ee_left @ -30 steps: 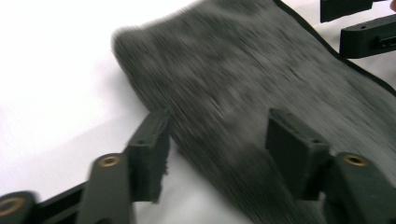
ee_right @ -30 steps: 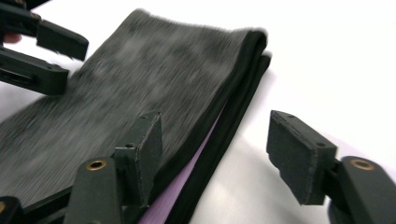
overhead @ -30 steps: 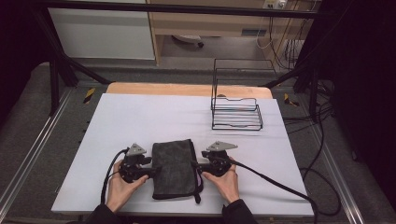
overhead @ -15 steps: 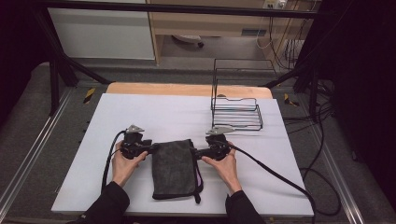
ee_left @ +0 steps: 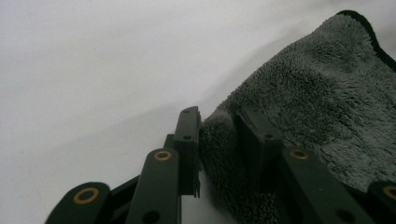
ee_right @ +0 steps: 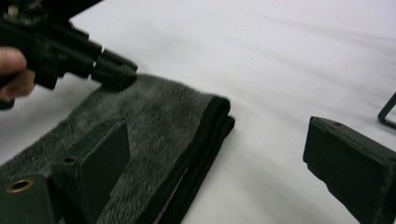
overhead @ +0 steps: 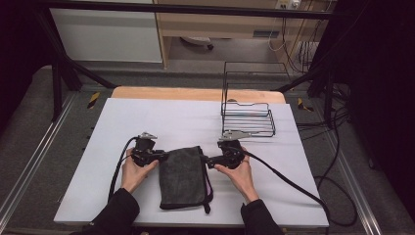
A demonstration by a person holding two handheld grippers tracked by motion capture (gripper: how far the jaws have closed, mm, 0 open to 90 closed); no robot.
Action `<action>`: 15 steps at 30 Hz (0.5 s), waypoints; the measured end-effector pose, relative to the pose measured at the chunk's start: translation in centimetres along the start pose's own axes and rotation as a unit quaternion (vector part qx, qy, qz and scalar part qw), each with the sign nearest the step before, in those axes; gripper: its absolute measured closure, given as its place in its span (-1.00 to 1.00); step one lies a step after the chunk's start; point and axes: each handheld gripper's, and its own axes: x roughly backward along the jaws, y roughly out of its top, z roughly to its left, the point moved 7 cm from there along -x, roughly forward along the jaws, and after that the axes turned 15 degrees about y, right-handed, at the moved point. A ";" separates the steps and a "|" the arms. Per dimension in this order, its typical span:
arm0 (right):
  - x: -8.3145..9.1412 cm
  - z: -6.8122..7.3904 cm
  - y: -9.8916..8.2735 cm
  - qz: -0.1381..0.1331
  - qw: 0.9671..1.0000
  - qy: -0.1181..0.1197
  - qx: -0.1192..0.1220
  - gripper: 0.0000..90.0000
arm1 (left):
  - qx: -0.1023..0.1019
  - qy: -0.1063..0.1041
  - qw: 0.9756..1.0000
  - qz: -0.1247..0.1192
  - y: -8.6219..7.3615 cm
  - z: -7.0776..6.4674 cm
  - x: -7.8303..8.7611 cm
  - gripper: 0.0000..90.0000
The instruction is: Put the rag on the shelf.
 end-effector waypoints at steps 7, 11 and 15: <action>-2.1 -1.4 0.6 0.019 1.000 -0.005 -0.013 -0.67 | -0.004 -0.004 1.000 0.002 0.0 -0.1 0.0 0.66; -3.8 -1.7 0.4 0.033 0.999 0.004 -0.021 -0.46 | -0.009 -0.003 1.000 0.003 0.0 -0.1 0.0 0.68; -5.0 -2.1 0.0 0.042 0.998 0.007 -0.037 -0.20 | -0.012 -0.004 1.000 0.001 -0.1 -0.1 0.0 0.68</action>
